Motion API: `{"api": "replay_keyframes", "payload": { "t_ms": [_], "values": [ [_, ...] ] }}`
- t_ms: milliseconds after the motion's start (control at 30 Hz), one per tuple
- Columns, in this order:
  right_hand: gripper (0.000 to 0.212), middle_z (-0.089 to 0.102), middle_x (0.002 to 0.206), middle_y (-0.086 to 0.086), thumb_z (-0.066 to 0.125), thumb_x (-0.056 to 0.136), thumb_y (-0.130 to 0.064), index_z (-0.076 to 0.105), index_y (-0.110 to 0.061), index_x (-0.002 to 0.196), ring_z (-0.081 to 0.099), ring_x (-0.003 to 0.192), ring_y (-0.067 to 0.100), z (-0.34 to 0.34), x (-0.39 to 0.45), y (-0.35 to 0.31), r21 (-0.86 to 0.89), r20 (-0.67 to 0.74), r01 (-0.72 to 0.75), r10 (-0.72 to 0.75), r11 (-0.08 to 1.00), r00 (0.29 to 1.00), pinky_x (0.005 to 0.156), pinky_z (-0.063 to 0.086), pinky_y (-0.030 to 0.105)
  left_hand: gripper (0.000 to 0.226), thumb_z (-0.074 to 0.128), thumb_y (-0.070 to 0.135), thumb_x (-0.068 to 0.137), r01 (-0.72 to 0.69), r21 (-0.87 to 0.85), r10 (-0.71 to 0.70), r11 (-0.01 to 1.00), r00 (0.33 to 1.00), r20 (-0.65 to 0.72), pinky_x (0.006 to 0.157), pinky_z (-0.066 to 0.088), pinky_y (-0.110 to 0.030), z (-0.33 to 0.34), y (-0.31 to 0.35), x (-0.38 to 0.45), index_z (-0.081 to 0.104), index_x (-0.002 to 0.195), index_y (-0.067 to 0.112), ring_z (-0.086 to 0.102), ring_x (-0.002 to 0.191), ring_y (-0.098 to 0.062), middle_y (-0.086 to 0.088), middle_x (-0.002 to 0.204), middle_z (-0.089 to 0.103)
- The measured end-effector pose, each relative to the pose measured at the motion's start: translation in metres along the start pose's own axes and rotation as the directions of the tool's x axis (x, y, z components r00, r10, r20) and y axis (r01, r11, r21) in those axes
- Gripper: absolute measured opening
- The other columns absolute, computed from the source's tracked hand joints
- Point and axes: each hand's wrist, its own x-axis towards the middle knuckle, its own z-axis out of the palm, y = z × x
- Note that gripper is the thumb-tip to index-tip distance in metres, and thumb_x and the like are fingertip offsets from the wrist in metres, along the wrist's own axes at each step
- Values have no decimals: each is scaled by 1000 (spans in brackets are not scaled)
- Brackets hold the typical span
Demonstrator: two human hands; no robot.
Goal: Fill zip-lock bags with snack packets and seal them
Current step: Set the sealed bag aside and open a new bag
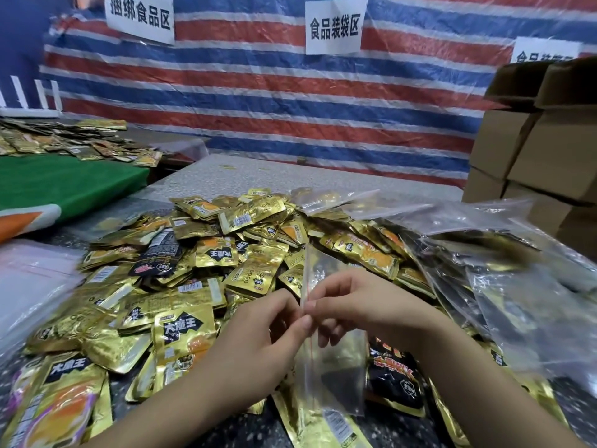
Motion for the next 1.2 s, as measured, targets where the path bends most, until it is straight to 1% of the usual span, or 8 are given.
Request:
{"api": "replay_keyframes", "payload": {
  "t_ms": [133, 300, 367, 633, 833, 967, 1067, 1200],
  "values": [
    [15, 73, 78, 11, 66, 94, -11, 74, 1, 90, 69, 65, 17, 1, 0, -1, -63, -54, -3, 0, 998, 999, 57, 49, 20, 11, 58, 36, 95, -8, 35, 6, 999, 999, 41, 53, 40, -26, -2, -2, 0, 56, 87, 29, 49, 57, -6, 9, 69, 59],
    [15, 69, 68, 10, 68, 91, -10, 74, 3, 86, 64, 61, 15, 9, 4, -1, -51, -138, -9, 2, 999, 990, 59, 52, 24, 40, 58, 72, 73, 2, 55, -5, 998, 999, 37, 52, 42, -21, -6, 2, 0, 54, 83, 33, 54, 59, -7, 11, 75, 61],
    [15, 67, 65, 8, 69, 90, -10, 74, 3, 84, 62, 61, 15, 12, 6, 1, -51, -167, -20, 11, 998, 986, 62, 53, 27, 45, 58, 75, 69, -4, 114, 0, 994, 1000, 31, 51, 40, -19, -6, 1, 0, 52, 79, 32, 51, 58, -6, 15, 74, 60],
    [16, 72, 72, 9, 71, 92, -15, 75, -12, 76, 68, 64, 14, 14, 3, 1, -102, -38, 27, -30, 994, 999, 63, 53, 24, 9, 65, 30, 90, 25, 134, -39, 991, 994, 101, 53, 37, -19, -6, -4, 2, 61, 82, 33, 53, 60, -3, 17, 71, 62],
    [16, 71, 76, 13, 69, 93, -14, 73, -8, 78, 68, 66, 17, 10, 2, 3, -116, -40, 49, -54, 992, 998, 66, 54, 28, 20, 67, 18, 92, 31, 2, -31, 1000, 991, 129, 60, 42, -9, -7, 1, 4, 72, 81, 34, 61, 66, 4, 19, 75, 70],
    [18, 68, 72, 13, 67, 94, -12, 70, -5, 78, 65, 60, 15, 10, 2, -1, -64, -79, 63, -68, 996, 995, 61, 51, 24, 17, 67, 17, 91, 87, -122, -78, 989, 994, 74, 54, 44, -13, -10, 3, 6, 73, 79, 27, 59, 60, -2, -1, 72, 70],
    [27, 64, 58, 4, 65, 91, -5, 66, -9, 64, 59, 52, 12, 5, 2, -6, -131, -272, 26, -61, 991, 960, 49, 45, 19, 20, 64, 19, 91, 181, -245, -197, 952, 980, -42, 46, 44, -19, -16, 5, 11, 71, 73, 25, 55, 49, -10, -8, 63, 65],
    [25, 48, 49, 5, 61, 83, -10, 55, -6, 59, 41, 43, 14, -13, 0, -8, -228, -596, -79, -75, 971, 799, 45, 35, 21, 26, 62, 20, 93, 292, -345, -384, 892, 892, -237, 45, 43, -28, -33, -1, 19, 69, 69, 25, 52, 45, -11, -1, 52, 59]
  ]
}}
